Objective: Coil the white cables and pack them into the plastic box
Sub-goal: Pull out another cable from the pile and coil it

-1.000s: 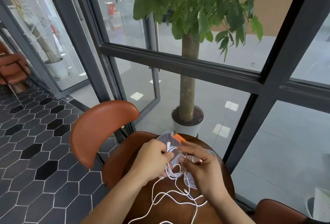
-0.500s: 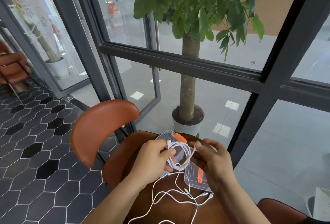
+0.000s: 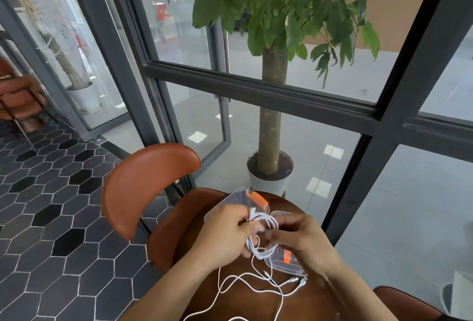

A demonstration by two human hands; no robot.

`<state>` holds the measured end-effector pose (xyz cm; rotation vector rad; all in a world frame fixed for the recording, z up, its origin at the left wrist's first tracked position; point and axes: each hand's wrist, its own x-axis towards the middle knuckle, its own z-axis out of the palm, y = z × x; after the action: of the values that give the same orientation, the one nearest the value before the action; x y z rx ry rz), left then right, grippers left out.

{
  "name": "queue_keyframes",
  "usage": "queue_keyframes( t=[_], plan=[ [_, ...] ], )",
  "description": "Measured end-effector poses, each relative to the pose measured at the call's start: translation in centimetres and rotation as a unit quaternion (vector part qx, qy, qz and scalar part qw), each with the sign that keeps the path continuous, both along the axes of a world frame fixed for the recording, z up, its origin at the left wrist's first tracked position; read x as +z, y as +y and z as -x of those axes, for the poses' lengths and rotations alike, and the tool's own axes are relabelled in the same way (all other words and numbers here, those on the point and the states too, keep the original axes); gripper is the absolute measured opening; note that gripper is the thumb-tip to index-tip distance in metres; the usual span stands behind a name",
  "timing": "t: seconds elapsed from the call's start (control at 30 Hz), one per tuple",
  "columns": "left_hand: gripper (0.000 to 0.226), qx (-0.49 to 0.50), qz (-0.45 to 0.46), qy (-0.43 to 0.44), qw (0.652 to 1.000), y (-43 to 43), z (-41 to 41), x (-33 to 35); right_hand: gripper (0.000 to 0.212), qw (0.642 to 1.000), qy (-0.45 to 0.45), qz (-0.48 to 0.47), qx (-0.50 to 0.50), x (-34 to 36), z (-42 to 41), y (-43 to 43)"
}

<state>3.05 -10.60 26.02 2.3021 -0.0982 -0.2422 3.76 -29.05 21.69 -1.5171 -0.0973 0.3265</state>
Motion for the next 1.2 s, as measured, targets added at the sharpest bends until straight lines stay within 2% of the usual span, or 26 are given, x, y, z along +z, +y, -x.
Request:
queue_keyframes(
  t=[0.13, 0.23, 0.4, 0.47, 0.53, 0.63, 0.67, 0.7, 0.73, 0.77, 0.8, 0.83, 0.93, 1.07, 1.2],
  plan=[
    [0.016, 0.029, 0.052, 0.03, 0.998, -0.3, 0.2, -0.5, 0.016, 0.997, 0.055, -0.05, -0.034, -0.2, 0.0, 0.2],
    [0.015, 0.051, 0.1, 0.04, 0.993, -0.4, 0.2, -0.7, 0.031, 0.989, 0.093, -0.105, -0.039, -0.6, -0.2, 0.1],
    [0.009, 0.091, 0.178, 0.032, 0.979, 0.2, 0.3, -1.1, 0.028, 0.996, 0.054, -0.047, -0.049, 0.2, -0.3, 0.9],
    [0.007, 0.104, 0.205, 0.03, 0.973, 0.4, 0.4, -0.9, 0.025, 0.991, 0.07, -0.105, -0.038, 0.2, -0.4, 0.9],
    [0.007, 0.104, 0.228, 0.04, 0.967, 0.6, 0.3, -0.9, 0.028, 0.97, 0.114, -0.214, -0.027, 0.2, 0.0, 1.2],
    [0.011, 0.102, 0.19, 0.028, 0.976, 1.0, 0.3, -1.4, 0.032, 0.936, 0.15, -0.317, -0.023, -0.8, 0.9, 1.9],
    [0.01, 0.099, 0.165, 0.018, 0.981, 1.0, 0.5, -1.6, 0.034, 0.942, 0.134, -0.306, -0.035, -1.0, 1.2, 2.2],
    [0.009, 0.096, 0.145, 0.01, 0.985, 0.9, 0.6, -1.9, 0.034, 0.963, 0.093, -0.246, -0.062, -1.2, 1.5, 2.4],
    [0.01, 0.096, 0.134, 0.004, 0.986, 0.8, 0.8, -2.0, 0.03, 0.985, 0.027, -0.135, -0.104, -1.5, 1.6, 2.6],
    [0.011, 0.101, 0.137, 0.0, 0.985, 0.6, 1.0, -2.1, 0.024, 0.988, -0.048, -0.017, -0.145, -1.7, 1.7, 3.0],
    [0.011, 0.11, 0.15, -0.004, 0.983, 0.4, 1.1, -2.2, 0.024, 0.978, -0.105, 0.063, -0.171, -1.6, 1.8, 3.5],
    [0.011, 0.118, 0.169, -0.007, 0.978, 0.3, 1.2, -2.3, 0.025, 0.969, -0.137, 0.102, -0.176, -1.6, 1.9, 4.0],
    [0.014, 0.123, 0.223, 0.003, 0.967, 0.3, 1.2, -2.1, 0.028, 0.963, -0.163, 0.131, -0.167, -2.0, 2.3, 4.5],
    [0.015, 0.119, 0.339, 0.087, 0.929, 0.7, 1.2, -1.5, 0.029, 0.961, -0.178, 0.141, -0.156, -2.1, 2.6, 4.0],
    [0.02, 0.122, 0.382, 0.122, 0.908, 0.8, 1.2, -1.4, 0.021, 0.965, -0.16, 0.127, -0.162, -2.0, 2.5, 3.9]
  ],
)
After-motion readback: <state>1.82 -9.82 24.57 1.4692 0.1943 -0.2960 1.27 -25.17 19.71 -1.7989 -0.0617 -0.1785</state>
